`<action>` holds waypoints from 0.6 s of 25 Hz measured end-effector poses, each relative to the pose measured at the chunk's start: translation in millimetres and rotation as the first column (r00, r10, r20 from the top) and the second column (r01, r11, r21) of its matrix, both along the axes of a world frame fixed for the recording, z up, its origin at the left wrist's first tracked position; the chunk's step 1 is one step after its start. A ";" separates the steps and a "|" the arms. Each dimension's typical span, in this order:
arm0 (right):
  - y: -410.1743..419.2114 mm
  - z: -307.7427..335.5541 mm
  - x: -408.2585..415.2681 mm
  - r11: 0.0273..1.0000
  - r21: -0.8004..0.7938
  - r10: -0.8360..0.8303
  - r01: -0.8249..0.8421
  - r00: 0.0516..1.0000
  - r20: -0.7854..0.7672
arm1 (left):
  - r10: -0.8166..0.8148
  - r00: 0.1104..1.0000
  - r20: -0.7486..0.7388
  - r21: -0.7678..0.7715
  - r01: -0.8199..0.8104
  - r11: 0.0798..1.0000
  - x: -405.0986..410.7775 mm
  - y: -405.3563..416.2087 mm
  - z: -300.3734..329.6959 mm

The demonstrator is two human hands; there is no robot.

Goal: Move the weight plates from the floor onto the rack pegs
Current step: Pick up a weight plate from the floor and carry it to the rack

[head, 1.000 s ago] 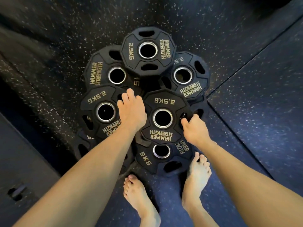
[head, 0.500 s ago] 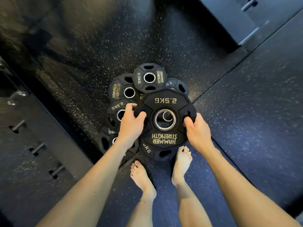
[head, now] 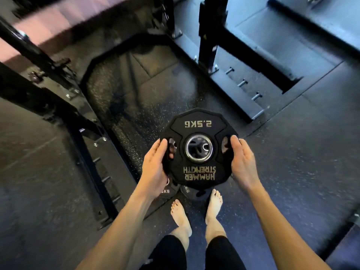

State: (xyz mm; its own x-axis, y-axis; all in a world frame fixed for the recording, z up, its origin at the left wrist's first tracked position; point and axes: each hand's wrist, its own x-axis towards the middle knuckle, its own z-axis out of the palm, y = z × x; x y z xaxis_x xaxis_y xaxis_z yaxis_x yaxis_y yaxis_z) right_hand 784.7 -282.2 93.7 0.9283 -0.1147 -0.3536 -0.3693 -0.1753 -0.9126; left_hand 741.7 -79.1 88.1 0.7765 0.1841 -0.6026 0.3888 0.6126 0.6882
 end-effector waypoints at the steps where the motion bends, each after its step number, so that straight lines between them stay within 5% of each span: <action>1: 2.7 24.3 -14.0 1.000 0.008 0.015 -0.016 0.999 0.051 | 0.010 1.000 0.009 0.065 -0.010 0.998 -16.9 0.8 23.0; 9: 23.4 142.1 -133.5 0.975 0.095 0.169 -0.199 0.951 0.258 | 0.035 0.973 0.227 0.665 -0.181 0.725 -160.2 6.0 165.2; 15: 56.4 176.2 -215.3 0.906 0.153 0.340 -0.394 0.895 0.289 | 0.212 0.927 0.310 0.719 -0.374 0.586 -282.7 21.3 206.9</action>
